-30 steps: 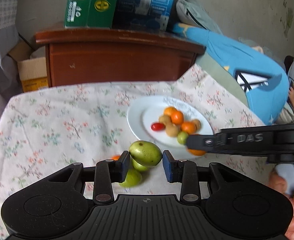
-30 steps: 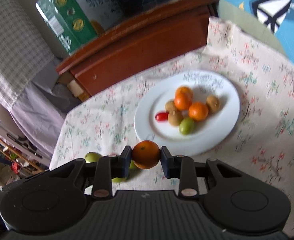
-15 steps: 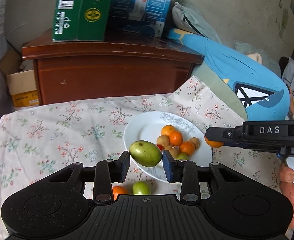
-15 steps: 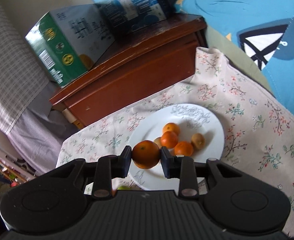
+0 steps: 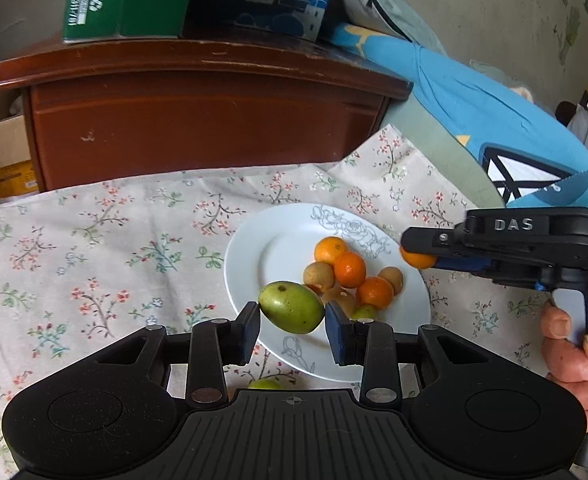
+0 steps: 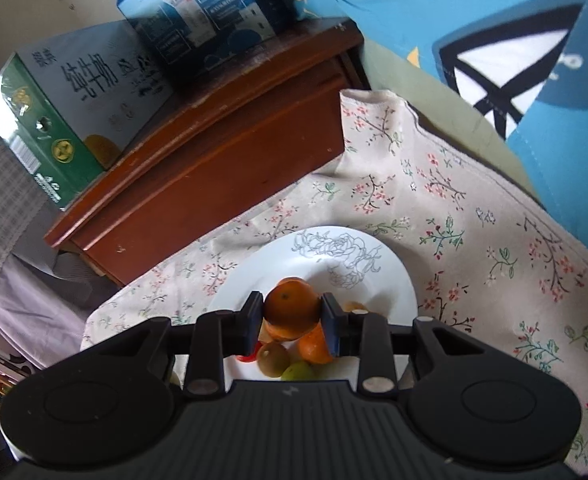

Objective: Organize fruits
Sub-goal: 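Carry the mandarin and plum over the white plate and open both tools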

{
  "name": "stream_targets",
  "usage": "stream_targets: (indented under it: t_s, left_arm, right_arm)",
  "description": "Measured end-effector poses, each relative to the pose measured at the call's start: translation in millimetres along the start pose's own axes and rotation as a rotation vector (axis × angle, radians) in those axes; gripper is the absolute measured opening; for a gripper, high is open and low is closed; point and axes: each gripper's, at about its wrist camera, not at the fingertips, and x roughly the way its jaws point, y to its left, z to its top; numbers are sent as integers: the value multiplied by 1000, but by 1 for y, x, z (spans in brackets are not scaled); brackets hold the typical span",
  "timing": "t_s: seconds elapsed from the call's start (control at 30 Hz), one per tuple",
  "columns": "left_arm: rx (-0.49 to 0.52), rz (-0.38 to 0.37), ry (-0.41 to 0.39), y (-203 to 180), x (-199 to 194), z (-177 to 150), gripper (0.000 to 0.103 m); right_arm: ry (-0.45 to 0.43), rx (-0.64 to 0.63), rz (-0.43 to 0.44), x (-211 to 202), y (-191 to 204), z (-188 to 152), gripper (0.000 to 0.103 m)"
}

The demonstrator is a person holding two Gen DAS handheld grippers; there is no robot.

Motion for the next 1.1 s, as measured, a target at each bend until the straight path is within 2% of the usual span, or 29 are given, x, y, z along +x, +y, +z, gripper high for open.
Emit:
stream_targets:
  t_s: [0.37, 0.67, 0.73, 0.77, 0.8, 0.93, 1.1]
  left_arm:
    - [11, -44, 40, -5, 18, -3, 33]
    - [42, -54, 24, -11, 17, -2, 35]
    - [49, -47, 15, -11, 13, 0, 46]
    - [48, -39, 5, -11, 10, 0, 57]
    - [48, -31, -6, -11, 7, 2, 61]
    - [70, -9, -23, -10, -3, 7, 62]
    - [105, 42, -36, -7, -16, 11, 75]
  right_arm:
    - [24, 25, -33, 25, -6, -3, 33]
    - [14, 55, -32, 27, -8, -3, 35]
    - [16, 60, -29, 26, -8, -4, 35]
    - [17, 60, -28, 26, -7, -4, 36]
    - [17, 59, -27, 25, -6, -4, 36]
    - [18, 52, -13, 23, -2, -6, 40]
    - [18, 39, 0, 19, 3, -8, 41]
